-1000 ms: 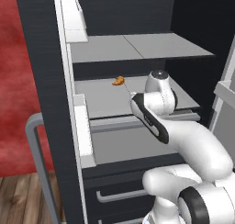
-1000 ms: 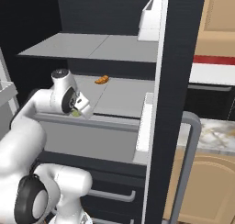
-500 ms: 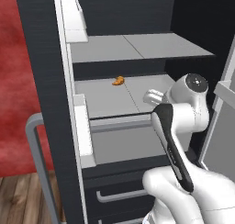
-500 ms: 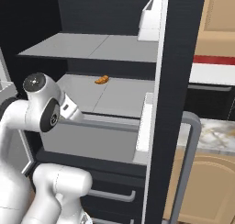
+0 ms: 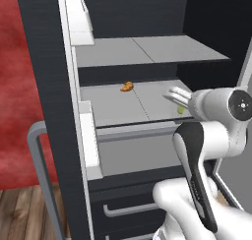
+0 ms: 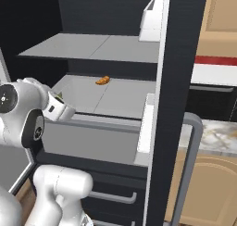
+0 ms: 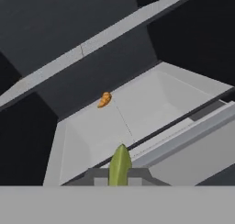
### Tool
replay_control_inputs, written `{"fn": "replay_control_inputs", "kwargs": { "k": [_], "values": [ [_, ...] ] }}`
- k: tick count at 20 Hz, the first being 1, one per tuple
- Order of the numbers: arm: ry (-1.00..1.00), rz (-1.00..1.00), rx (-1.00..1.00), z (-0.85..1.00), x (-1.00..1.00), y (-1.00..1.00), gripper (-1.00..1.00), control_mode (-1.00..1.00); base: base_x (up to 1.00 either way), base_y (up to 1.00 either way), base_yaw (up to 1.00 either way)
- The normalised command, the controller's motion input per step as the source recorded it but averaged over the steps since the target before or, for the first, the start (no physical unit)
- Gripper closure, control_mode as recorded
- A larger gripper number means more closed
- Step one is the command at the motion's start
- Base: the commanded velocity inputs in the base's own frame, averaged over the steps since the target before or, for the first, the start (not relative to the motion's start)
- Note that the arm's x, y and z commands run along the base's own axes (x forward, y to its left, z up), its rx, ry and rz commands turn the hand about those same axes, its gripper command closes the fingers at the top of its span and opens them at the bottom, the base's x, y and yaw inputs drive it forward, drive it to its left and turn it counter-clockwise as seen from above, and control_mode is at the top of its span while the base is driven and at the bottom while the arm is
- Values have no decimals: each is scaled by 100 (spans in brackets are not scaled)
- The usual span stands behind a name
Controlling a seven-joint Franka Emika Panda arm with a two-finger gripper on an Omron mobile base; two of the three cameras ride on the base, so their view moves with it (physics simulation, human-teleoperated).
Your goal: Take the lemon wedge from the fridge and place it on the plate with fish on the dining counter.
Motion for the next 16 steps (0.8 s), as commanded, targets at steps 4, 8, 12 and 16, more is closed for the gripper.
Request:
{"fn": "replay_control_inputs", "kwargs": {
  "k": [4, 8, 12, 16],
  "values": [
    [2, -1, 0, 4, 0, 0, 100, -100, 0, 0, 0],
    [4, 2, 0, -7, -94, -28, 100, -100, 0, 0, 0],
    [0, 0, 0, 0, 0, 0, 100, 100, -100, -33, 22],
    [0, 0, 0, 0, 0, 0, 100, 100, -100, -12, 43]
  ]
}}
